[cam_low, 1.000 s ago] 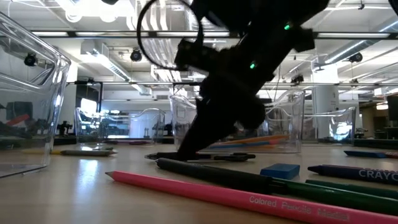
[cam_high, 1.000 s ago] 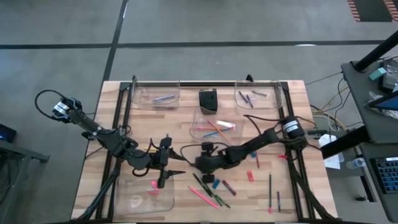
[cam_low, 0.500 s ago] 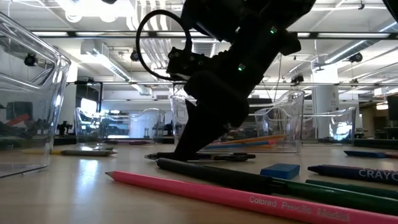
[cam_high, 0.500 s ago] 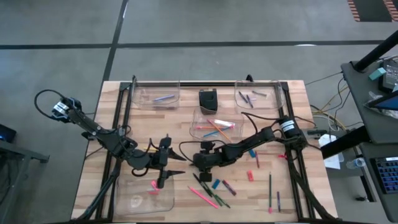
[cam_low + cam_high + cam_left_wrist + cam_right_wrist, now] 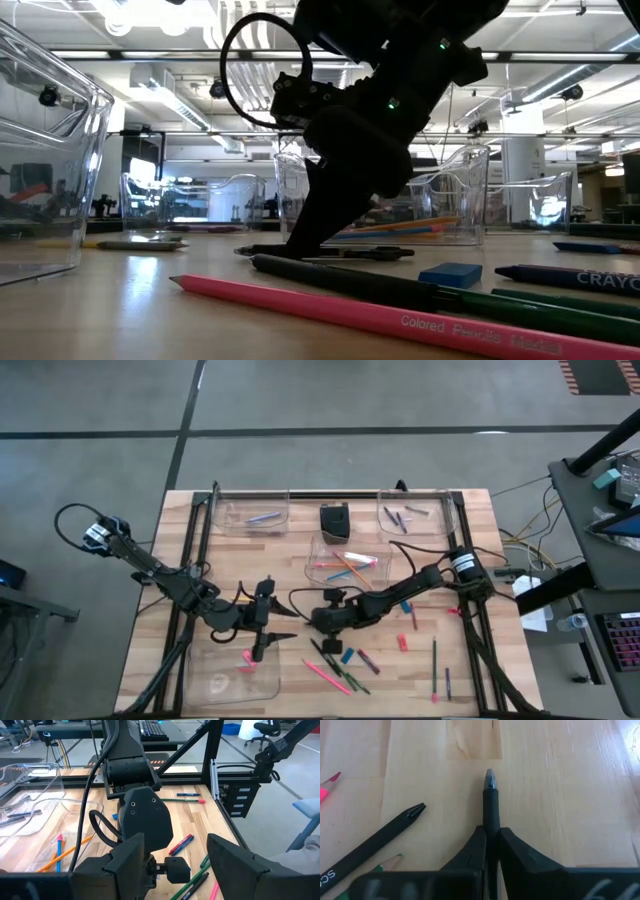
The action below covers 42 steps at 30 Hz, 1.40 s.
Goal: Sort crayons/erasers/pens/pencils in bins
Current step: Put the black pen into the top left transparent bin
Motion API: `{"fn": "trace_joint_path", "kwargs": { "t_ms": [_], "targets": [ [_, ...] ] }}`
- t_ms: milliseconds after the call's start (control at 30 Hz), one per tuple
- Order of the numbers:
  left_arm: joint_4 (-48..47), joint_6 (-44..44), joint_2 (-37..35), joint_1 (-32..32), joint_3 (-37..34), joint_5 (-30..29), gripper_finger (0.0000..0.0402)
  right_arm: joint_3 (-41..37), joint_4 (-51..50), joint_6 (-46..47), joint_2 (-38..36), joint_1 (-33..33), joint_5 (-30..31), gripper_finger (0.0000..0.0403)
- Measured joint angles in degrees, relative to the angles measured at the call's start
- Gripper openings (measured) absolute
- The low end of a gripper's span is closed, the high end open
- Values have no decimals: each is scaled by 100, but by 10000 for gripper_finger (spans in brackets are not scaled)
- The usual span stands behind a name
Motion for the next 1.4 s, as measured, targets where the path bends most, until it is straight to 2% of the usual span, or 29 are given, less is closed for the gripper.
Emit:
{"fn": "trace_joint_path", "kwargs": {
  "t_ms": [333, 600, 1100, 1267, 1400],
  "targets": [
    [3, -5, 0, 0, 0, 0, 203, -56, -500, 276, -468, 246, 71, 24],
    [23, -9, 0, 0, 0, -44, 203, -48, -706, 344, -1062, 711, 746, 24],
    [51, 267, 35, 11, 0, -208, 203, -70, -381, 49, -1896, 851, 880, 22],
    [121, 412, 185, 54, -4, -472, 203, -171, -140, -68, -2090, 886, 877, 22],
    [633, 818, 425, 125, -4, -488, 203, -335, 123, -160, -2234, 907, 861, 22]
  ]
}}
